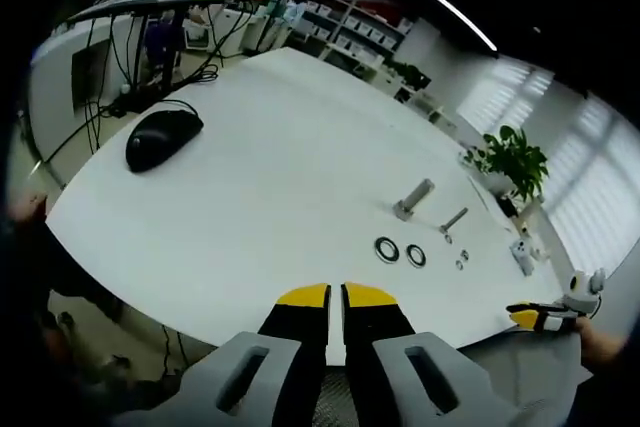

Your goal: Place the washer onto the threaded stud by aligning its center hole with the stud, sliding it down to the base, and recovering from edge contact or off-axis alignment until the washer reaches the visible bottom stop.

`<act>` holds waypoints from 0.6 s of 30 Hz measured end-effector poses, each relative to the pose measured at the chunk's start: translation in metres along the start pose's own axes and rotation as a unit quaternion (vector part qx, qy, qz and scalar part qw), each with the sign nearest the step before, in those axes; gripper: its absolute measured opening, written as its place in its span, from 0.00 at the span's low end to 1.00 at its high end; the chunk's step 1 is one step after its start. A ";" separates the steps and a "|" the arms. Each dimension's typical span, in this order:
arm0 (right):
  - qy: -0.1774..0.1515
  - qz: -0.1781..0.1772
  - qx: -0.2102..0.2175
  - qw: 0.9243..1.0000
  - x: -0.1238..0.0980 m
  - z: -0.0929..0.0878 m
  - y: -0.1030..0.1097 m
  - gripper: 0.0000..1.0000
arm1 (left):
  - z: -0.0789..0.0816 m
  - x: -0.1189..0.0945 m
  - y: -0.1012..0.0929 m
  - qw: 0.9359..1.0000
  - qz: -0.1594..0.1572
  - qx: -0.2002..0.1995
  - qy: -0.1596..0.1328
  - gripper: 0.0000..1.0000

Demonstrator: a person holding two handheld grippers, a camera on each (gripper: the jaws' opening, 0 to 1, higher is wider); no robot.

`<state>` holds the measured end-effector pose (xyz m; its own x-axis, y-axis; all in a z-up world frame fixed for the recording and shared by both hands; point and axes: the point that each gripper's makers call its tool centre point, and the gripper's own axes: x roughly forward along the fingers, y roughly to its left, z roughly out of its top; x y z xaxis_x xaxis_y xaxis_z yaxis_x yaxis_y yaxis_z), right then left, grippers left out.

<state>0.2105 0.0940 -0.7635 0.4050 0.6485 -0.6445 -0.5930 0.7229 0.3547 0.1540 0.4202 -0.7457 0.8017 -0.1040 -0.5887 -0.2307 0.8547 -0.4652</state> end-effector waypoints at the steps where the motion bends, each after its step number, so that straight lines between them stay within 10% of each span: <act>1: 0.000 0.000 0.000 1.000 0.000 0.000 0.000 0.30 | 0.000 0.000 0.000 1.000 0.000 0.000 0.000 0.01; 18: 0.000 0.002 0.007 1.000 0.000 0.000 0.000 0.30 | 0.000 0.000 0.000 1.000 0.000 0.000 0.000 0.01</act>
<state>0.2099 0.0940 -0.7633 0.4024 0.6516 -0.6431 -0.5846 0.7234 0.3673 0.1542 0.4201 -0.7457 0.8021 -0.1039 -0.5881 -0.2306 0.8545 -0.4655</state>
